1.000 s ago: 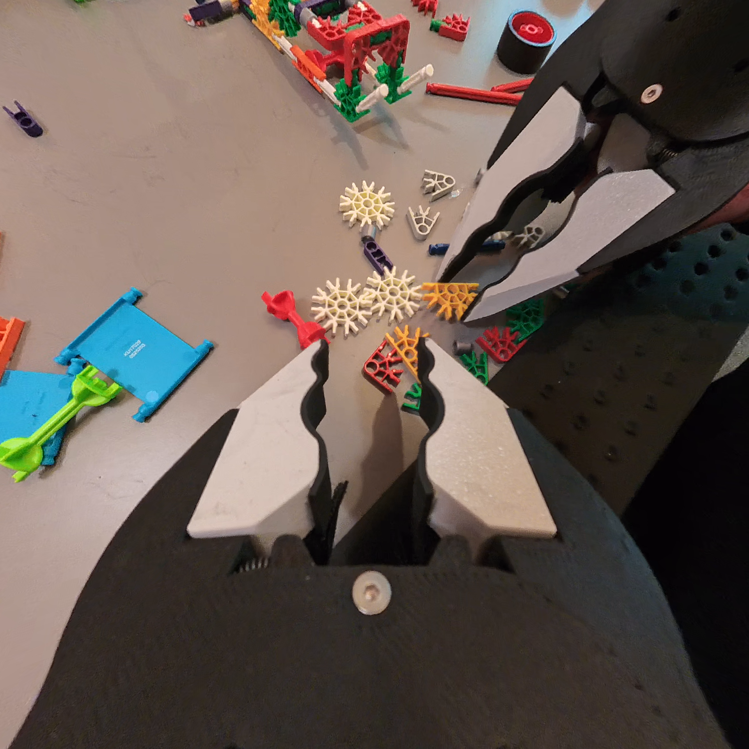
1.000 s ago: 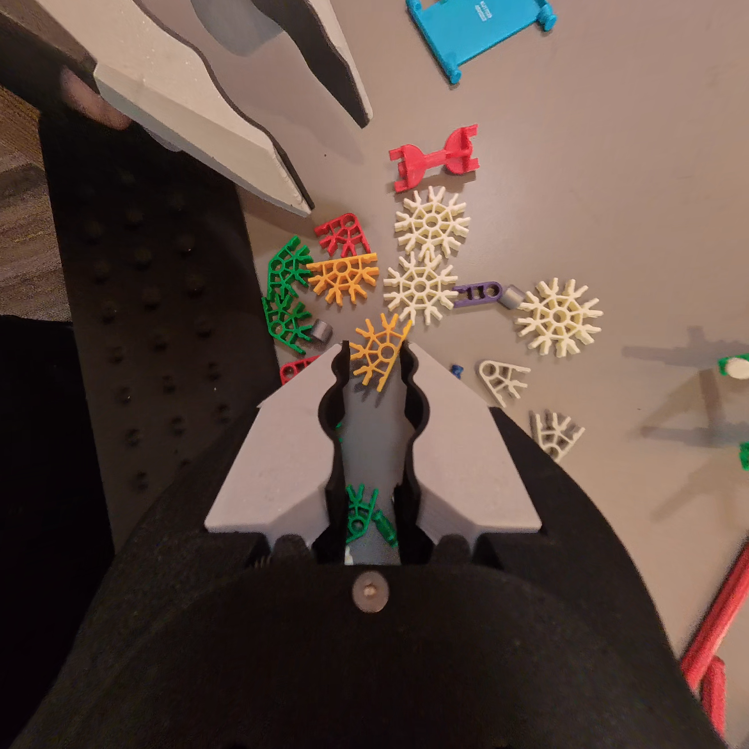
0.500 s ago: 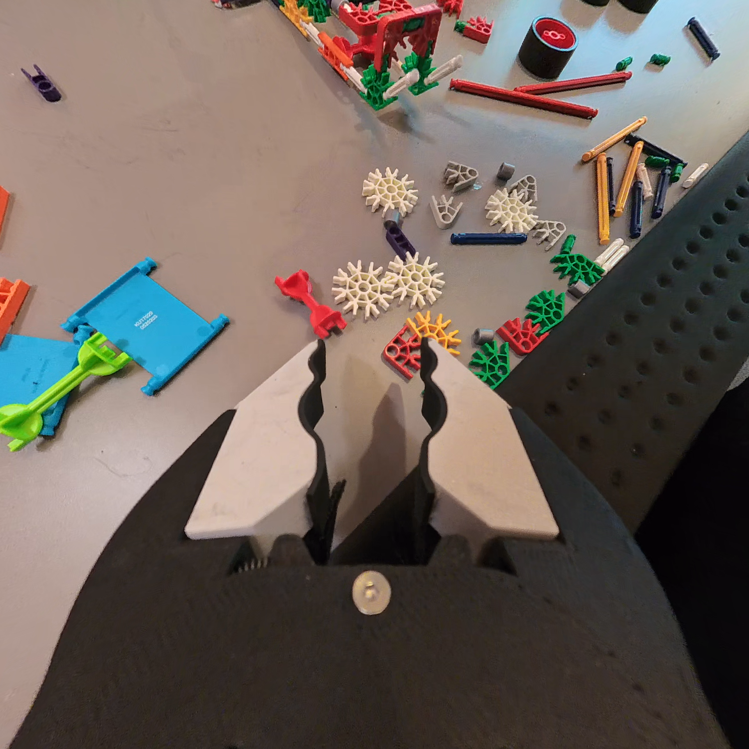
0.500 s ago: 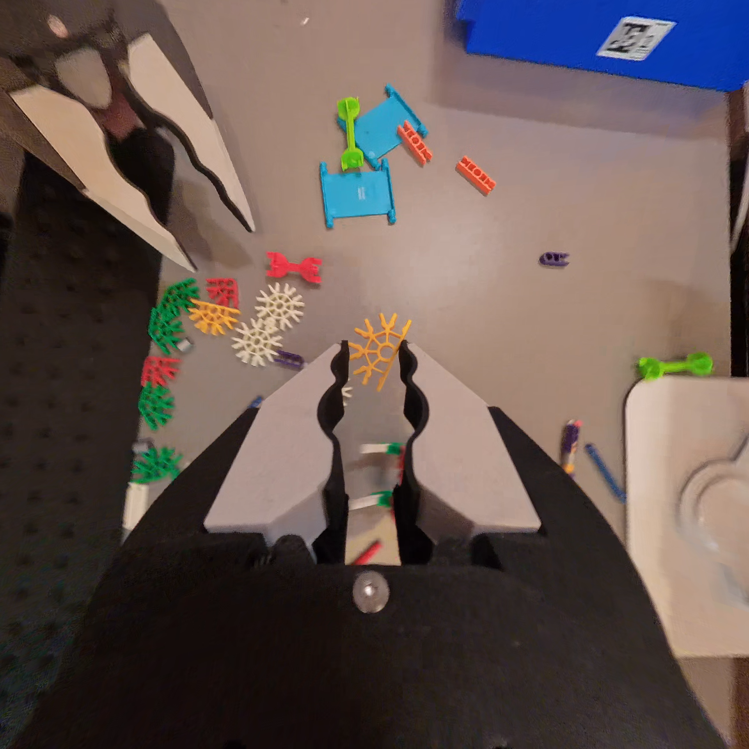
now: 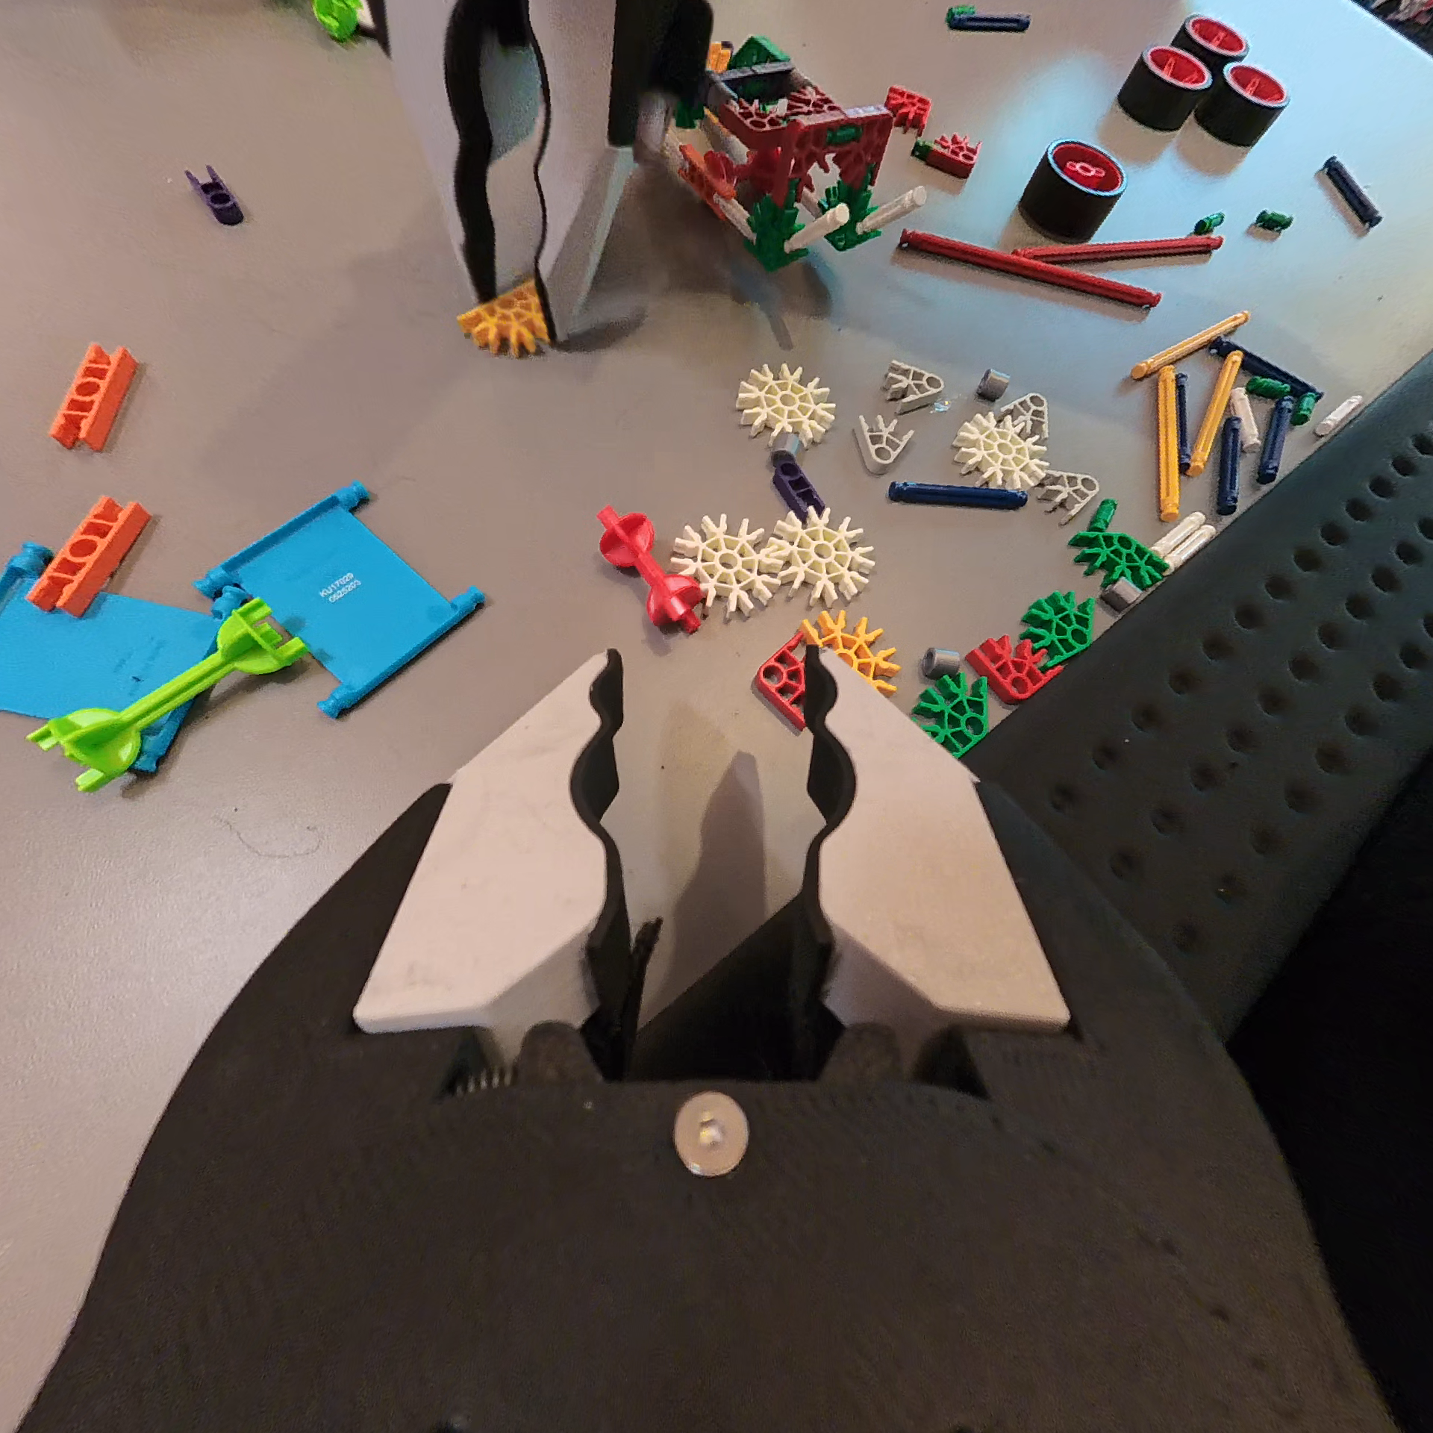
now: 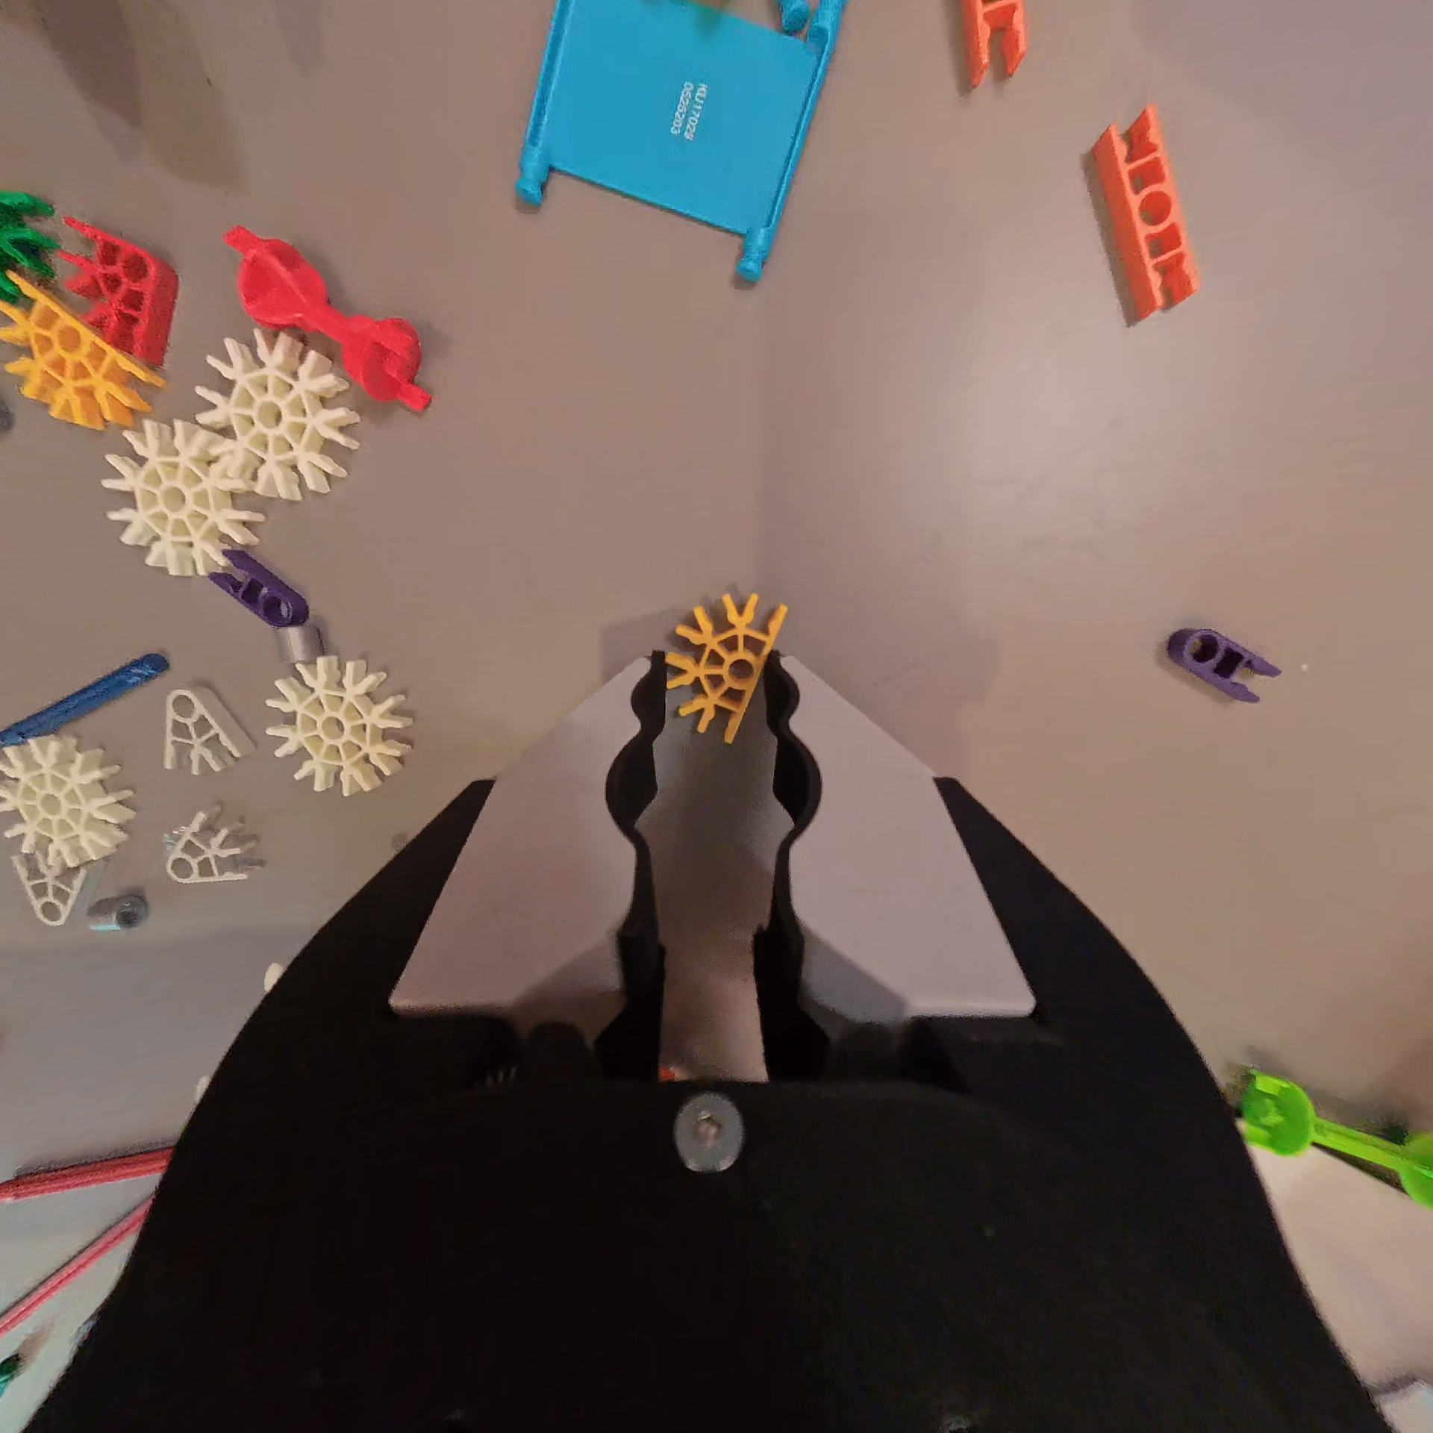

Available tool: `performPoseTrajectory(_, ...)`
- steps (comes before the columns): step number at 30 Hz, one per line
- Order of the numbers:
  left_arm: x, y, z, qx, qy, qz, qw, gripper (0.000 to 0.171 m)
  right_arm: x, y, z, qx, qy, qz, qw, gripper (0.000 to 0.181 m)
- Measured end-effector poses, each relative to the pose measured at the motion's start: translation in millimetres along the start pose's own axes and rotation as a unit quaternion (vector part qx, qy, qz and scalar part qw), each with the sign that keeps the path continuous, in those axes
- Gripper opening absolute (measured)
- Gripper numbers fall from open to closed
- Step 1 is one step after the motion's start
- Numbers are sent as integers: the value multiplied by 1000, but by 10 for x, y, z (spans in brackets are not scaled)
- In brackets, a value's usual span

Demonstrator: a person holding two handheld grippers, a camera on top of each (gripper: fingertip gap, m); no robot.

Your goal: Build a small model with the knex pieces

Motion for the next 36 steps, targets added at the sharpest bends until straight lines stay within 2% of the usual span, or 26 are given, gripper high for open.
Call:
performPoseTrajectory(3, 1, -1, -7, 3, 0, 0, 1000, 44, -28, 31, 59, 25, 10, 5, 1000, 34)
performPoseTrajectory(7, -12, -51, -13, 4, 9, -3, 1000, 47, 63, -14, 493, -1, 44, -22, 999, 35)
performPoseTrajectory(9, -54, -108, -20, 5, 19, -14, 1000, 47, 285, -54, 812, -26, 62, -45, 997, 30)
performPoseTrajectory(11, -113, -157, -46, 8, 36, -24, 999, 47, 648, -80, 1057, -55, 71, -65, 994, 24)
performPoseTrajectory(13, -181, -176, -96, 20, 57, -37, 997, 47, 1079, -5, 1114, -58, 71, -84, 992, 21)
performPoseTrajectory(19, -327, -100, -261, 63, 94, -81, 990, 46, 2158, 335, 696, -79, 48, -205, 974, 19)
performPoseTrajectory(24, -392, -93, -332, 64, 108, -95, 987, 46, 2676, 628, 444, -82, 77, -290, 951, 20)
performPoseTrajectory(26, -413, -80, -352, 63, 112, -95, 987, 46, 2749, 623, 436, -97, 98, -293, 946, 20)
performPoseTrajectory(30, -418, -76, -368, 67, 115, -95, 987, 45, 2552, 385, 357, -111, 151, -252, 949, 16)
performPoseTrajectory(36, -411, -79, -355, 59, 111, -92, 988, 46, 2453, 214, 36, -100, 106, -208, 967, 12)
Point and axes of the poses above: each gripper's, where its closed fingertips meet, z back along the fingers, y out of its underside, x = y × z across the jaws, the point moved 4 cm from there along z, back along the fingers, and after that the axes turned 4 degrees about z, right-handed, at the moved point
